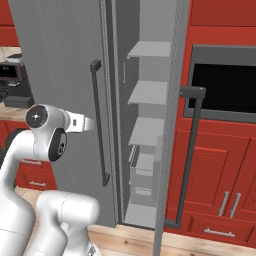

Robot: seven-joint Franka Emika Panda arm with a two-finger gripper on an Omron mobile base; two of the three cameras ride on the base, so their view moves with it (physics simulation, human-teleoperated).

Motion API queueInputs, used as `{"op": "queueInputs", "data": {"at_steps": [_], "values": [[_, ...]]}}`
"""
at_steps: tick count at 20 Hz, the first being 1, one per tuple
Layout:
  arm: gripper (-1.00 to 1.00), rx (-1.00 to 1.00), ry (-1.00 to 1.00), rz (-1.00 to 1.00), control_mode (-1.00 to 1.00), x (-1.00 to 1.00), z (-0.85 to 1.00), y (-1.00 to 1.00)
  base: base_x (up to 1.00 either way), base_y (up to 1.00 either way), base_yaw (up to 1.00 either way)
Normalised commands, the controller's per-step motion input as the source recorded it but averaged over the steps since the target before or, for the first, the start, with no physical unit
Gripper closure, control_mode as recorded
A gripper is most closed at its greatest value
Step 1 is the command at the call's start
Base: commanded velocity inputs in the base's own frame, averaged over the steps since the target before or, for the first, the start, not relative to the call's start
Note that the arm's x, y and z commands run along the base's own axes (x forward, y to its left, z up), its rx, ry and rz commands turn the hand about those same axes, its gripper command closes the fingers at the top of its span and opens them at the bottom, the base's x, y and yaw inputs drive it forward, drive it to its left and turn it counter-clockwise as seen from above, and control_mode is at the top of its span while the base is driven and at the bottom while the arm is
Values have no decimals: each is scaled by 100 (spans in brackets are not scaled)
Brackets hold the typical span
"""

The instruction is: Move the hot dog bun to the plate on the dining table and place the condiment next to that plate. Then navigate to the fridge and take the sausage and place it on the plate as well.

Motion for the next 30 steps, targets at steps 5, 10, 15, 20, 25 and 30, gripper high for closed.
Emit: {"op": "queueInputs", "data": {"at_steps": [5, 10, 15, 20, 25, 30], "values": [[-100, 1, 0, 0, -100, 42, 4, 0, 0, 0, 0], [-100, 0, 2, 0, -100, 47, 0, 0, 0, 0, 0], [-100, 1, 4, 0, -100, 25, -1, 0, 0, 0, 0], [-100, 0, 1, 0, -100, 21, -1, 0, 0, 0, 0], [-100, 0, 0, 0, -100, 21, -2, 0, 0, 0, 0], [-100, 0, 0, 0, -100, 27, -1, -1, 0, 0, 0]]}}
